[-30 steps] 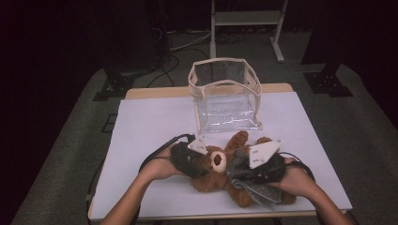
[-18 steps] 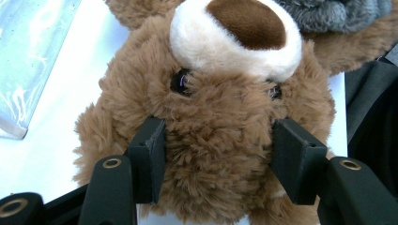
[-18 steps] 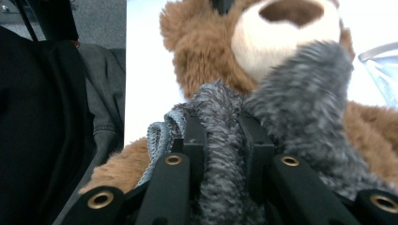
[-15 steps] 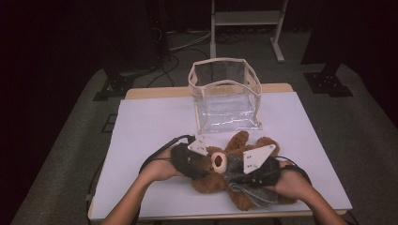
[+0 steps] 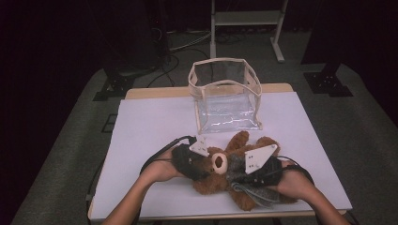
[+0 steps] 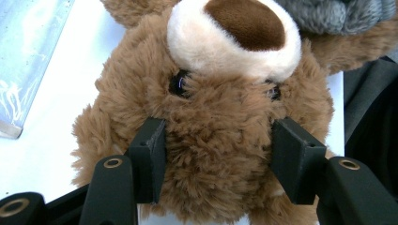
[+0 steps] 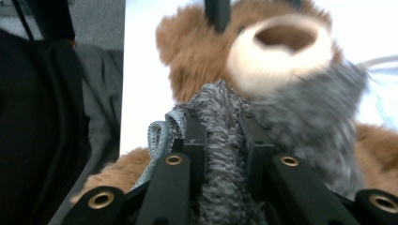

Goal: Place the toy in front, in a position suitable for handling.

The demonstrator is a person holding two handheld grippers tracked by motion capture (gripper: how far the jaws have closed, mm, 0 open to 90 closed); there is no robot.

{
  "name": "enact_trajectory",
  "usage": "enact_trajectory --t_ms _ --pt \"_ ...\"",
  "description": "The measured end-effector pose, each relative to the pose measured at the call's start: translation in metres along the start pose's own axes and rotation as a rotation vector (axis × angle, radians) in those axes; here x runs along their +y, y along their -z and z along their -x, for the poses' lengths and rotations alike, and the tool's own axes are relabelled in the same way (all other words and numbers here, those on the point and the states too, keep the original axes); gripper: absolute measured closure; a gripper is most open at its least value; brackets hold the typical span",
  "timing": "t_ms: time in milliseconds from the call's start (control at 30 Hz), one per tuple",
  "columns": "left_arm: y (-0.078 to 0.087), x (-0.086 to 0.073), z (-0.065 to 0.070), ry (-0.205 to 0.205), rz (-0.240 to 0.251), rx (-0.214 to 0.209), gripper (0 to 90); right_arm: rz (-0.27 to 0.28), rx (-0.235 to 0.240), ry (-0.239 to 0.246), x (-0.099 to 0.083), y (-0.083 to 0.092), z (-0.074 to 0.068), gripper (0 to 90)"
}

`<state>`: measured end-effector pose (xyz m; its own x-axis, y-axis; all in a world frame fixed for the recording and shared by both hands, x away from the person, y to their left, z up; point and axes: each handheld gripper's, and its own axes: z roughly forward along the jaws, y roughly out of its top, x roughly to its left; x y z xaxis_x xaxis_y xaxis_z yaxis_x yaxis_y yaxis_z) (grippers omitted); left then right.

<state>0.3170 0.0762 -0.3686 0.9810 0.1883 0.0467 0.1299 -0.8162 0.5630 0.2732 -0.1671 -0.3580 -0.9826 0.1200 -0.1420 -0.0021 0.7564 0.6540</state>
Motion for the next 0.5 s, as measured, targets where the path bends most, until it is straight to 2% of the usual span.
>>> enact_trajectory --t_ms 100,167,267,367,500 --pt "0.000 0.001 0.002 -0.005 -0.016 0.004 42.1 0.032 0.002 0.009 0.010 -0.003 0.006 75.4" --pt "0.000 -0.001 0.001 -0.001 -0.016 -0.001 42.1 0.017 0.008 0.020 0.012 -0.008 0.008 75.4" --pt "0.000 -0.004 0.000 0.000 0.001 -0.011 42.2 -0.008 0.015 0.000 0.004 -0.009 0.010 75.4" --pt "0.000 -0.004 0.000 0.000 -0.001 -0.013 42.3 -0.009 0.007 -0.018 -0.005 0.002 0.013 75.4" --pt "0.000 -0.002 0.000 -0.002 -0.011 -0.014 42.2 -0.002 -0.050 -0.039 -0.007 0.020 0.021 75.3"
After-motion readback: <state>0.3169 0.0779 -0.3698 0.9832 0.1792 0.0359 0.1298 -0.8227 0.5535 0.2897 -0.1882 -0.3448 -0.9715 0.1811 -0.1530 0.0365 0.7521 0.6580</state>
